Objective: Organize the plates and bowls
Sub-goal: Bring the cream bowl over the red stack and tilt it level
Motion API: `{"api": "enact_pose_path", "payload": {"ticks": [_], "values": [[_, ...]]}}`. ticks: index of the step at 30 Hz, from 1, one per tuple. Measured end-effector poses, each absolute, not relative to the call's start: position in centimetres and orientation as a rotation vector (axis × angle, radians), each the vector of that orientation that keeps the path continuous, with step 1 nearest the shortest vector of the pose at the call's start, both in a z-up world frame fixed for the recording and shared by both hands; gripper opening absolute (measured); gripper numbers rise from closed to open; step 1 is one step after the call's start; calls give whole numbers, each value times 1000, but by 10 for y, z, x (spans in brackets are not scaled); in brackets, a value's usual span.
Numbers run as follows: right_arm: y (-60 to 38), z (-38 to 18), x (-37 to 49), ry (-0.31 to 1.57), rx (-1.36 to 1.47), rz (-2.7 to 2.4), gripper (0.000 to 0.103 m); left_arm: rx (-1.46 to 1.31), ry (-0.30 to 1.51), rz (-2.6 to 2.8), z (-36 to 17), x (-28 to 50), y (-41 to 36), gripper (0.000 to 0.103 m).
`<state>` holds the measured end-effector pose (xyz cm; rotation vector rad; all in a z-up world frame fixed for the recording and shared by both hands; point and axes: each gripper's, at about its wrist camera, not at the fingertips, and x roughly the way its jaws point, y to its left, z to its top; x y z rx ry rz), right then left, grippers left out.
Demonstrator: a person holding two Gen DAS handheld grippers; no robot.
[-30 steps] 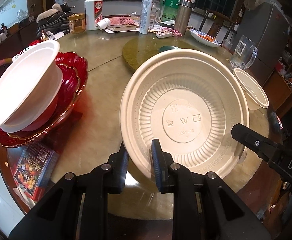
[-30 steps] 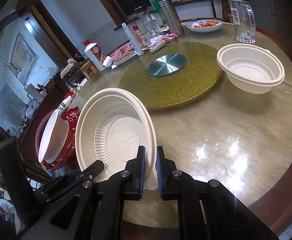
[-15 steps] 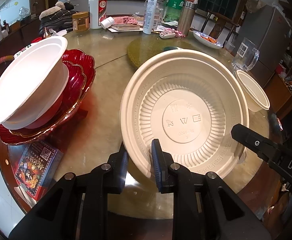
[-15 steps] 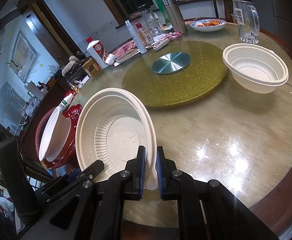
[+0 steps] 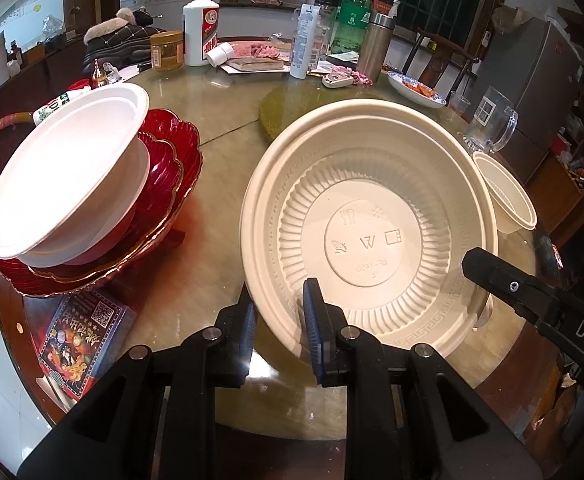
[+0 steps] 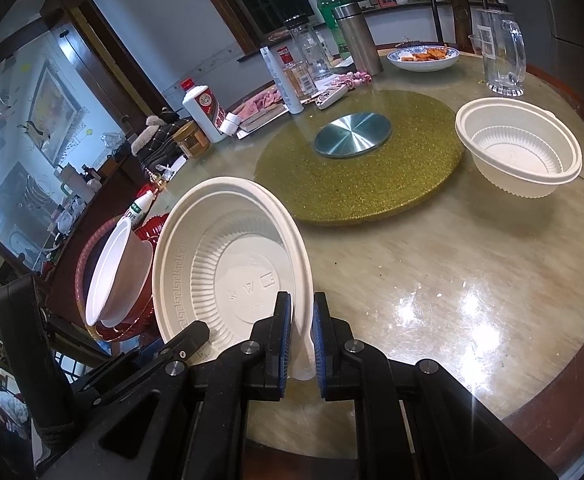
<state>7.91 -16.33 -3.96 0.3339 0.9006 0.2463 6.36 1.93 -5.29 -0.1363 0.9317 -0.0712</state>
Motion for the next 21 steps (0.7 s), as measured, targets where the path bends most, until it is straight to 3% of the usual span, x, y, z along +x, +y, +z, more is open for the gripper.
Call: {"api": "enact_pose_path", "payload": {"ticks": [21], "values": [[-126, 18, 69, 762, 264, 327, 10, -171, 807, -15, -5, 51, 51, 21]]}}
